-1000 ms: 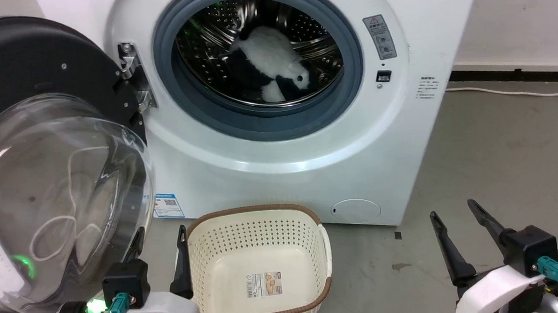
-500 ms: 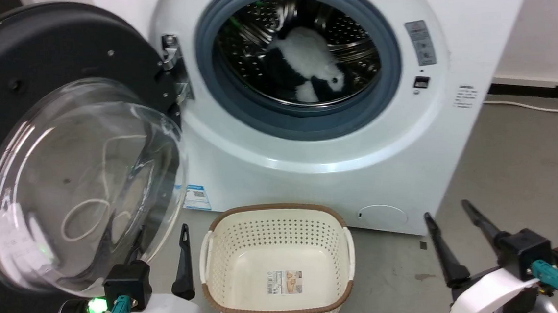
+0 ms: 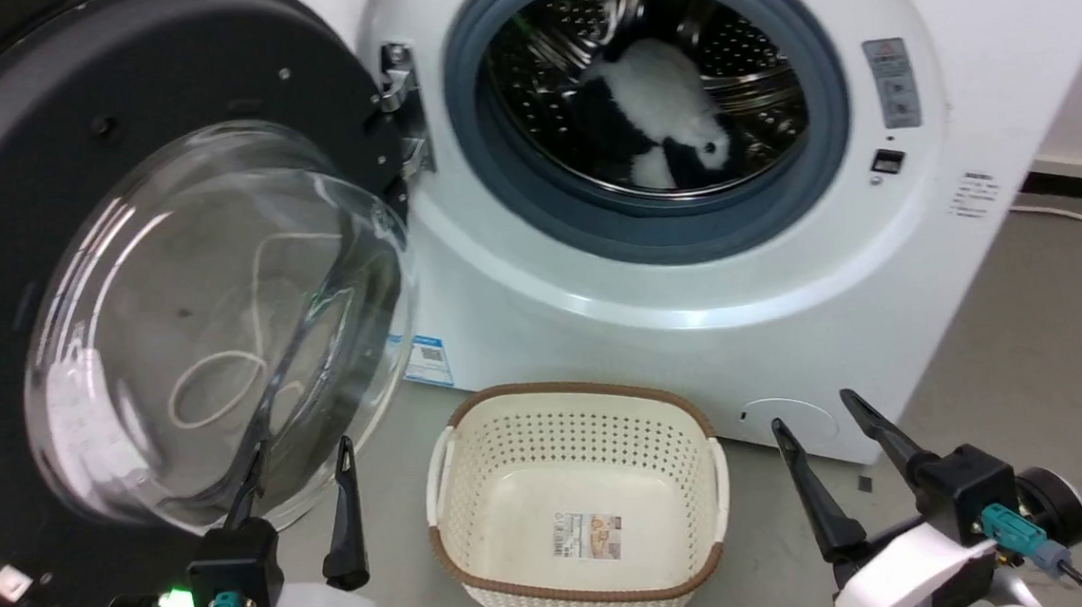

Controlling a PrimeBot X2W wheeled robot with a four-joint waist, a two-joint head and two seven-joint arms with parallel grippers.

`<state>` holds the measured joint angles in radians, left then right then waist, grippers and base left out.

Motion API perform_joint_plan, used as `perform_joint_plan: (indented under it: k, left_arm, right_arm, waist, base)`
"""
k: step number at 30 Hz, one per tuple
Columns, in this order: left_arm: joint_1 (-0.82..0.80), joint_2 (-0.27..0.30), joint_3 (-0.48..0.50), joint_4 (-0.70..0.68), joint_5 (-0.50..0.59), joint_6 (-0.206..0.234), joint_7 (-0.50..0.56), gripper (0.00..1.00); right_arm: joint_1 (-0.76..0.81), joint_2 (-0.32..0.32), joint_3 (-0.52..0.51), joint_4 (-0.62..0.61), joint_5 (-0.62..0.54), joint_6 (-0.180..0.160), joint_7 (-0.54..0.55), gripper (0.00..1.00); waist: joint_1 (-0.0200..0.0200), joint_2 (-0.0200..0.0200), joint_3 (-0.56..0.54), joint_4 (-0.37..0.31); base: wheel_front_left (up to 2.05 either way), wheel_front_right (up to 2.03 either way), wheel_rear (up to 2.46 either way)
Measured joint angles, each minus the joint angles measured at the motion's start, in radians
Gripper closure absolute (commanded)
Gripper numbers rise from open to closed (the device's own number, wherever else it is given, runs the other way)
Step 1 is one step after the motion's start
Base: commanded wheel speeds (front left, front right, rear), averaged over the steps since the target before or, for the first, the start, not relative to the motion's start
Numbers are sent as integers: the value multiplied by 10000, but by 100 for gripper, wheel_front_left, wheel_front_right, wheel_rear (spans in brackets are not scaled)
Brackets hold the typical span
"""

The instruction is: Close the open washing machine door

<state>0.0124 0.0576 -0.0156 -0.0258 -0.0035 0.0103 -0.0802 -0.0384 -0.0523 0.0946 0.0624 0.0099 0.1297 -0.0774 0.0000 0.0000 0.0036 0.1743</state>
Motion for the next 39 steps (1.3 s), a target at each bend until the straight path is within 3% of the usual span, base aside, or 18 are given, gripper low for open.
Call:
perform_joint_plan:
  k: [39]
  left_arm:
    - [491, 84, -102, -606, -10, 477, -821, 0]
  right_arm:
    - [-325, -165, 1277, 606, 362, 0, -848, 0]
  waist:
    - [0, 0, 13, 1659]
  base:
    - [-4, -4, -4]
